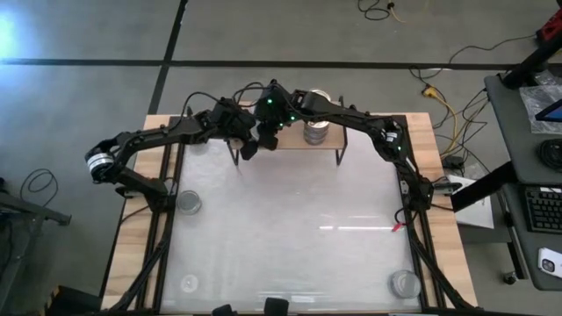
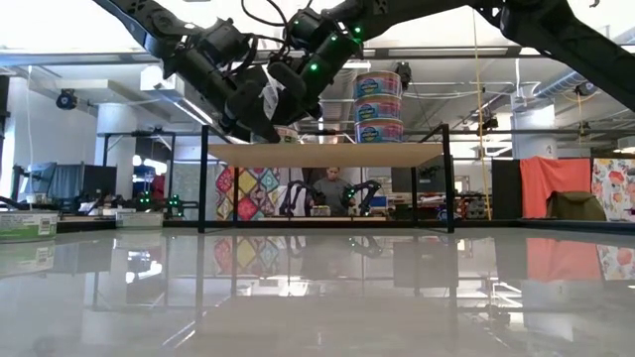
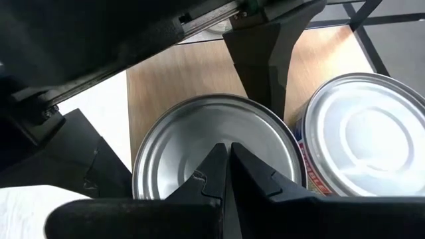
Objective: Stack canned seafood by type on shelf
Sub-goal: Put the green tuna can on the shelf
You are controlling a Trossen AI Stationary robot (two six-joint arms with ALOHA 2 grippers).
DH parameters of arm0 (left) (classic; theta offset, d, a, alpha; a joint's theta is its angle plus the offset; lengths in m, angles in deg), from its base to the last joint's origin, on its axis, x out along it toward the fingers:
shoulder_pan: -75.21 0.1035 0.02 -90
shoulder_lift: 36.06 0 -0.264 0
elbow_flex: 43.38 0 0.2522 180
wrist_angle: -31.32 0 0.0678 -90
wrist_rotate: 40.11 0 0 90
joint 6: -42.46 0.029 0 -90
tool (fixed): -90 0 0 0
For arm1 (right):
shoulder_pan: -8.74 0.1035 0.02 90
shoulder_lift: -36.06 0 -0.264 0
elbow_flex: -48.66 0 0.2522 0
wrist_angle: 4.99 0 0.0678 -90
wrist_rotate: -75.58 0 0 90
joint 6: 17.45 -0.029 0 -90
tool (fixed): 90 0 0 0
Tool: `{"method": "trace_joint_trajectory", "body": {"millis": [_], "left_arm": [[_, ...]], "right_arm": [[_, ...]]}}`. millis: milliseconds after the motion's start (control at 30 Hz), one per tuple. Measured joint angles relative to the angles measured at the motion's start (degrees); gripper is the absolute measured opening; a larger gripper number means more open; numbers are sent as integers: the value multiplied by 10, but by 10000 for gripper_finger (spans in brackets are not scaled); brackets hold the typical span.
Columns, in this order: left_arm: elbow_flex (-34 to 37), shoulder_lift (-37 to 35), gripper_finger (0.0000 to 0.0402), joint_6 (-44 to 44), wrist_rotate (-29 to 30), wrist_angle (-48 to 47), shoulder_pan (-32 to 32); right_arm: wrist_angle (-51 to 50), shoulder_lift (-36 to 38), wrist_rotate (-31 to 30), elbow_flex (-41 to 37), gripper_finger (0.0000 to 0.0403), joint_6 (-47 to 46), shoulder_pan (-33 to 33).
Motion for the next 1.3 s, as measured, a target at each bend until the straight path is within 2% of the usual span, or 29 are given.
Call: {"method": "trace_joint_trajectory", "body": {"millis": [933, 1200, 1300], "left_arm": [[-4, 6, 399, 10, 1, -26, -1], [-6, 6, 371, 10, 2, -31, 0], [-7, 6, 386, 10, 2, -32, 0]], "right_arm": [[-2, 0, 0, -2, 13, -2, 5], [-7, 0, 0, -3, 13, -2, 5], [-7, 0, 0, -4, 13, -2, 5]]}}
